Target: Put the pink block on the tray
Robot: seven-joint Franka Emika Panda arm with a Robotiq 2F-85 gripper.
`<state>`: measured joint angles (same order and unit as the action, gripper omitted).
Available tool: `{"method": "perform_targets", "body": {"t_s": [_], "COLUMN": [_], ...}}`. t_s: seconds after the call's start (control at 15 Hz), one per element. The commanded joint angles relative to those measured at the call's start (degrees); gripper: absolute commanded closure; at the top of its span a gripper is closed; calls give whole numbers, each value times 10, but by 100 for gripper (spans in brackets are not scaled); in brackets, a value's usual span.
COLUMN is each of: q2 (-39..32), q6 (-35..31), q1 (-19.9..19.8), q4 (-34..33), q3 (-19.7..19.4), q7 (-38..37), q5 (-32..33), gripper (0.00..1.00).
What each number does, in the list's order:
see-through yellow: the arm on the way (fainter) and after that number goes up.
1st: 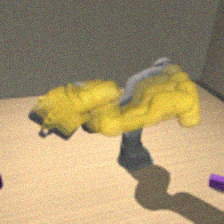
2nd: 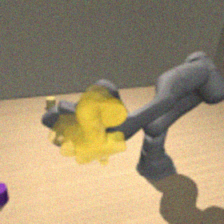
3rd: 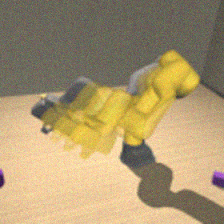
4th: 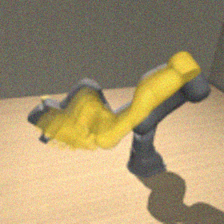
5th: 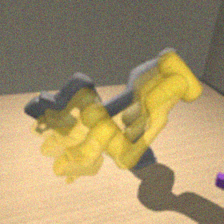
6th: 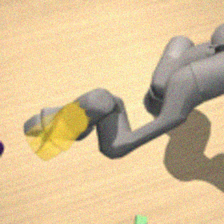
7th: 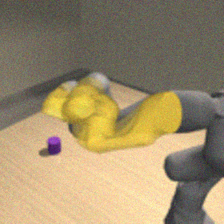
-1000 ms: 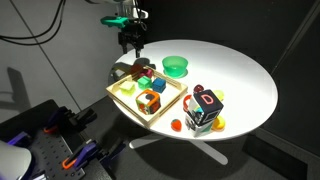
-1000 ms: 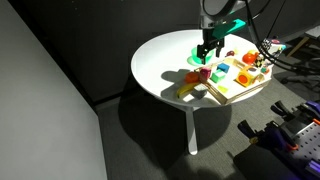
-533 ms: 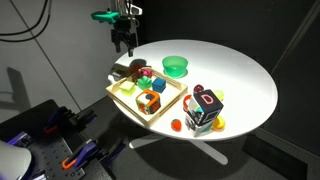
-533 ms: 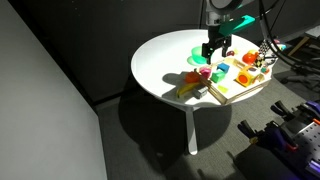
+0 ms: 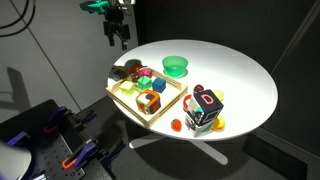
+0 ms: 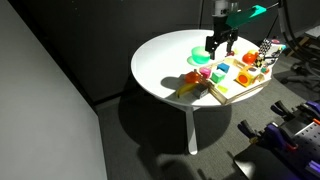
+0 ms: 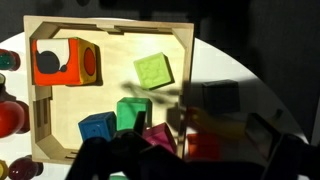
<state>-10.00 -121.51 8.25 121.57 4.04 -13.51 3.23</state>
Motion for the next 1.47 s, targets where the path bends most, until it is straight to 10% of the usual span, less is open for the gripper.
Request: {"method": "perform_targets", "body": {"t_s": [0.0, 1.4], "q2": [50, 121], "q6": [-4, -70], "q1": [1, -7], "q4": [36, 99], "q3": [6, 16], "q7": [-31, -43], "q5": [-4, -1], "gripper": [0, 0]}}
